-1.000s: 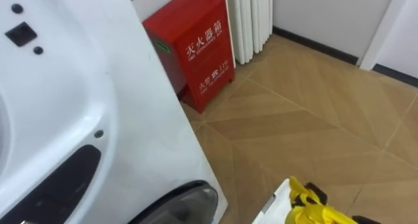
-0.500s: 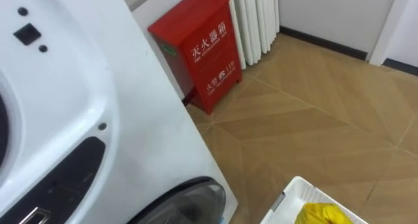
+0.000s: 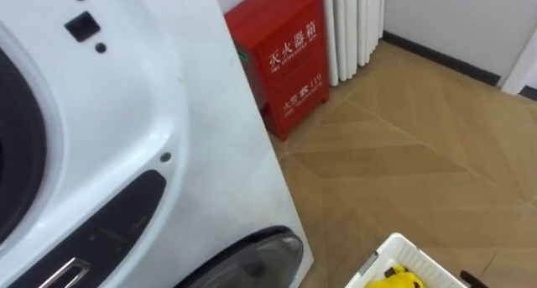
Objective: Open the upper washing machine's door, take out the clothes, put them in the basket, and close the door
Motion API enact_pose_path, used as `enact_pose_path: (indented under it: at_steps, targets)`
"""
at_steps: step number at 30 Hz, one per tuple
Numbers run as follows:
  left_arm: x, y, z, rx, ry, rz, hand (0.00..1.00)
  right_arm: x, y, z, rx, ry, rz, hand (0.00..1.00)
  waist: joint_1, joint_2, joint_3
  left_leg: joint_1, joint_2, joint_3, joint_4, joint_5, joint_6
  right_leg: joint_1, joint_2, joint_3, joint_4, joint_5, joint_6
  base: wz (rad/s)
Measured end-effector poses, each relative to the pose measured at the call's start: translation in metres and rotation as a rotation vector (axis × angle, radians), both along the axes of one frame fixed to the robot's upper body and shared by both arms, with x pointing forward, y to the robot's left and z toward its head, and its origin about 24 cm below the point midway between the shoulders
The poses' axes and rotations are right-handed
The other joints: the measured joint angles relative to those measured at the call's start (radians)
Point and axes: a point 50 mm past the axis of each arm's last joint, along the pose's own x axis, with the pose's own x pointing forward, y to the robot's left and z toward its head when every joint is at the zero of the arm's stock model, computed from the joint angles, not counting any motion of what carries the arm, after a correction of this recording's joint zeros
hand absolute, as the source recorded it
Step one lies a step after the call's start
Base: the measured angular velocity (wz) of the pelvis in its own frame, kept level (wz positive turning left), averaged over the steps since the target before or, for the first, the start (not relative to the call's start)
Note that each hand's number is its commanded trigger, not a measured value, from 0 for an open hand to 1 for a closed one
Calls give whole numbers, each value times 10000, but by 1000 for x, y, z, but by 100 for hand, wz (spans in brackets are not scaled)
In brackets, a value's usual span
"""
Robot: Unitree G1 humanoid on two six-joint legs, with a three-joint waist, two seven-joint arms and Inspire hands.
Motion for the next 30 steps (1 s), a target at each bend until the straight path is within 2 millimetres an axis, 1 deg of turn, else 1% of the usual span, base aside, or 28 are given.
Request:
enact_pose_path:
  at_steps: [1, 5, 6, 7, 9, 10, 11, 12, 13, 14, 15, 16, 17, 18, 19, 20, 22, 24, 25, 26, 27, 28, 29, 30]
  targets:
    - [0, 0, 0, 1, -26, 1, 0, -1, 0, -1, 18, 61, -15, 0, 1, 13, -9, -9, 0, -7, 4, 2, 2, -4, -7, -12, -1, -5, 0, 4]
    - [0, 0, 0, -8, -31, -2, 0, -11, -1, -6, 55, 370, -110, 0, -9, -29, 17, -4, 24, -124, 72, 8, 2, 78, -80, -183, -5, -53, -23, 14]
    - [0, 0, 0, -8, -26, -2, 0, -16, -1, -10, 130, 610, -232, 0, -7, -101, 53, 100, 29, -192, 63, 22, -17, 214, -112, -269, -1, -101, -43, 25]
    - [0, 1, 0, -3, -20, -6, 0, -23, -2, -15, 291, 843, -455, 0, -7, -140, 39, 190, 39, -302, 65, 30, -29, 332, -143, -364, -3, -152, -43, 25]
    - [-1, 1, 0, 0, 2, 2, 0, -33, -3, -19, 435, 1087, -691, 0, 32, -200, 36, 315, 44, -307, 39, 36, -37, 459, -146, -377, -7, -198, -2, 13]
    - [-5, 1, 0, 0, 65, 45, 0, -37, -3, -22, 591, 1226, -919, 0, 40, -251, 13, 381, 47, -310, 36, 36, -37, 529, -157, -412, -3, -226, 4, 4]
    - [-6, 1, 0, 1, 68, 92, 0, -40, -4, -23, 673, 1281, -1060, 0, 31, -287, 18, 445, 51, -333, 31, 36, -37, 602, -185, -474, 1, -261, 10, 21]
    - [-10, 3, 0, 6, 79, 227, 0, -50, -7, -26, 880, 1428, -1461, 0, -78, -347, 6, 588, 69, -552, 40, 37, -38, 827, -251, -661, -27, -320, -2, 40]
    - [-15, 4, 0, 29, 100, 371, 0, -62, -10, -29, 1128, 1522, -1904, 0, -79, -448, -28, 774, 89, -681, 12, 41, -45, 1053, -300, -820, -26, -387, -49, 45]
    - [-19, 6, 0, 43, 149, 415, 0, -68, -12, -30, 1194, 1612, -2091, 0, -67, -521, -63, 871, 94, -723, -8, 46, -55, 1158, -304, -832, -10, -444, -37, 39]
    - [-24, 8, 0, 44, 249, 541, 0, -78, -14, -34, 1361, 1848, -2433, 0, -69, -664, -86, 1039, 102, -859, -25, 50, -61, 1373, -326, -885, -17, -537, 7, 34]
    - [-28, 10, 0, 11, 352, 718, 0, -87, -14, -37, 1558, 2104, -2746, 0, -52, -844, -67, 1188, 113, -956, -29, 50, -62, 1557, -412, -1095, -34, -589, -42, 34]
    - [-31, 11, 0, 7, 412, 826, 0, -91, -13, -40, 1658, 2257, -2839, 0, -17, -929, -107, 1210, 119, -1035, -30, 50, -62, 1618, -452, -1187, -45, -615, -79, 41]
    - [-35, 12, 0, -18, 534, 909, 0, -100, -10, -44, 1876, 2593, -2959, 0, -19, -1061, -98, 1309, 160, -1230, -34, 50, -63, 1851, -518, -1400, -193, -612, -99, 49]
    - [-38, 11, -1, -149, 693, 902, 0, -110, -7, -48, 2162, 2934, -3141, 0, 32, -1163, -106, 1429, 216, -1418, -47, 51, -63, 2122, -555, -1643, -398, -578, -99, 51]
    - [-39, 10, -1, -216, 780, 890, 0, -116, -6, -50, 2311, 3126, -3225, 0, 82, -1218, -111, 1498, 233, -1489, -67, 51, -64, 2239, -571, -1732, -469, -566, -98, 49]
    - [-40, 9, -2, -385, 1051, 892, 0, -131, 4, -58, 2960, 3788, -3528, 0, 190, -1406, -120, 1640, 249, -1894, -259, 73, -43, 2603, -678, -2178, -698, -496, -55, 56]
    - [-41, 9, -2, -420, 1184, 902, 0, -138, 13, -63, 3447, 4271, -3594, 0, 313, -1533, -123, 1767, 258, -2164, -306, 83, -33, 2879, -745, -2430, -857, -449, -109, 44]
    - [-42, 10, -2, -363, 1282, 931, 0, -145, 20, -67, 3774, 4583, -3658, 0, 507, -1615, -113, 1891, 268, -2255, -366, 84, -32, 3043, -751, -2509, -934, -454, -115, 29]
    - [-43, 11, -2, -344, 1302, 966, 0, -147, 23, -68, 3908, 4710, -3649, 0, 582, -1646, -121, 1930, 278, -2302, -383, 84, -32, 3113, -756, -2555, -983, -455, -116, 27]
    - [-43, 12, -2, -327, 1288, 1065, 0, -149, 30, -70, 4149, 4894, -3591, 0, 755, -1719, -99, 2001, 290, -2454, -427, 86, -31, 3258, -781, -2686, -1087, -455, -115, 26]
    - [-44, 13, -2, -305, 1290, 1194, 0, -150, 37, -72, 4308, 5132, -3292, 0, 845, -1825, -109, 2050, 297, -2521, -470, 86, -31, 3328, -791, -2751, -1121, -473, -112, 25]
    - [-45, 14, -2, -295, 1301, 1266, 0, -150, 40, -73, 4367, 5214, -3136, 0, 904, -1872, -111, 2054, 307, -2559, -476, 86, -31, 3369, -804, -2788, -1181, -473, -112, 22]
    - [-45, 16, -1, -263, 1258, 1473, 0, -149, 47, -75, 4509, 5274, -2929, 0, 1022, -1975, -89, 2057, 340, -2674, -454, 87, -30, 3489, -836, -2903, -1367, -448, -119, 31]
